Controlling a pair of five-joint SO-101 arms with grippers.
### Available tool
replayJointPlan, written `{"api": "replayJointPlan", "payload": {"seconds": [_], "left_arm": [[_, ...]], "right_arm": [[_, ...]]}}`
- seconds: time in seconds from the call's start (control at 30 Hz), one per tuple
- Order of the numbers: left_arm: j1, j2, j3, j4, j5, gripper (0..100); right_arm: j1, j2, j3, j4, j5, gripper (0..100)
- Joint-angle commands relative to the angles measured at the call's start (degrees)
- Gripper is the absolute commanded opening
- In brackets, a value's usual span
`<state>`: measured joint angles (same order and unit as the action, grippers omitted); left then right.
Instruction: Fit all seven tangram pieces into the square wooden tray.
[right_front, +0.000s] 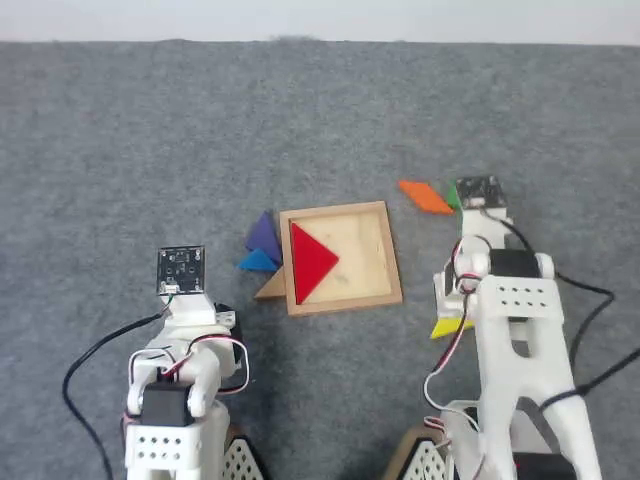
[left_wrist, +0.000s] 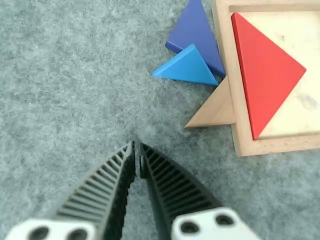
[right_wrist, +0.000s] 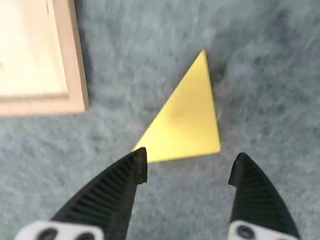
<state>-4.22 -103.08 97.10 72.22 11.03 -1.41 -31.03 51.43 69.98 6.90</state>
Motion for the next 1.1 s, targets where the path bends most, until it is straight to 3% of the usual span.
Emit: {"api": "replayJointPlan", "payload": {"seconds": [0.0, 0.27, 0.37, 0.67, 0.93, 1.07], "left_arm": [[-0.4, -1.1, -0.7, 0.1, -0.5, 1], [-0.4, -1.1, -0.7, 0.1, -0.5, 1], [-0.4, -1.1, -0.7, 0.1, -0.5, 1], [-0.4, -1.1, -0.7, 0.1, -0.5, 1], [-0.4, -1.1, -0.7, 0.1, -0.5, 1], [-0.4, -1.1, -0.7, 0.1, -0.5, 1]], "right_arm": [[-0.3, 4.0, 0.4, 0.3, 2.8, 27.4], [2.9, 33.5, -11.2, -7.1, -5.4, 27.4], [5.0, 39.7, -18.3, -4.4, -5.5, 27.4], [-0.4, 40.7, -20.8, -6.4, -6.0, 27.4], [-0.9, 41.2, -25.5, -7.4, -21.4, 27.2], [-1.5, 41.4, -27.1, -7.7, -22.9, 27.0]]}}
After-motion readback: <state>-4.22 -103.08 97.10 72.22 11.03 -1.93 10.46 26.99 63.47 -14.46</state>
